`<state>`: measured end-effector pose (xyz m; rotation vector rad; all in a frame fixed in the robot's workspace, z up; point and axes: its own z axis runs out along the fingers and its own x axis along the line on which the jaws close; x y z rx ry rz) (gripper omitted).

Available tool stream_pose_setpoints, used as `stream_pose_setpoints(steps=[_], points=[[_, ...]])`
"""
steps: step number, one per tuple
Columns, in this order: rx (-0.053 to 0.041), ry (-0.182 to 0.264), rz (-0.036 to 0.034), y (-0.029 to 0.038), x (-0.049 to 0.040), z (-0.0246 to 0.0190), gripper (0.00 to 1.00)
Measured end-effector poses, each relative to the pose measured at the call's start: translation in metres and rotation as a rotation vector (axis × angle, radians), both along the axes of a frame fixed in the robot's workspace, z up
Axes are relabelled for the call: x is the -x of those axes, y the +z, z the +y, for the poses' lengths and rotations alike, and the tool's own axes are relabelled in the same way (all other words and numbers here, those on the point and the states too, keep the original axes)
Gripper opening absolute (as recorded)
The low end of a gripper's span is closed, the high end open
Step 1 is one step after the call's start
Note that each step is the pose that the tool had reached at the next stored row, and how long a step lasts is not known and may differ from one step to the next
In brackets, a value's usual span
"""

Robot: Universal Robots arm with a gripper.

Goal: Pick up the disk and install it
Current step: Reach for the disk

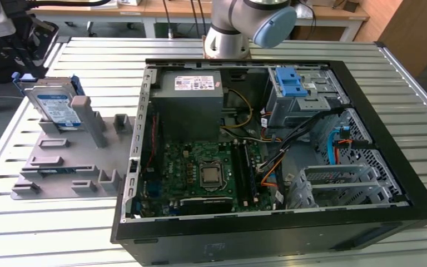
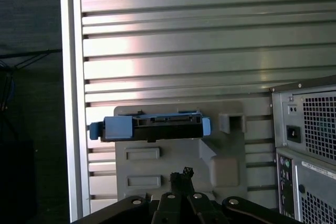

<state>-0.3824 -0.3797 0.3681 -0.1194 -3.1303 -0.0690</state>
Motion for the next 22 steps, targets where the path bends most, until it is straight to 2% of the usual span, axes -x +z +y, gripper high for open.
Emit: stream_pose_setpoints(steps=[5,11,22], points=[[0.0001,0.0,0.0,0.0,0.002,0.0,0.11],[0.0,0.0,0.0,-0.0006,0.0111,0.0016,0.11],[0.0,0.0,-0.0001,-0.0022,0.0209,0.0039,0.11]])
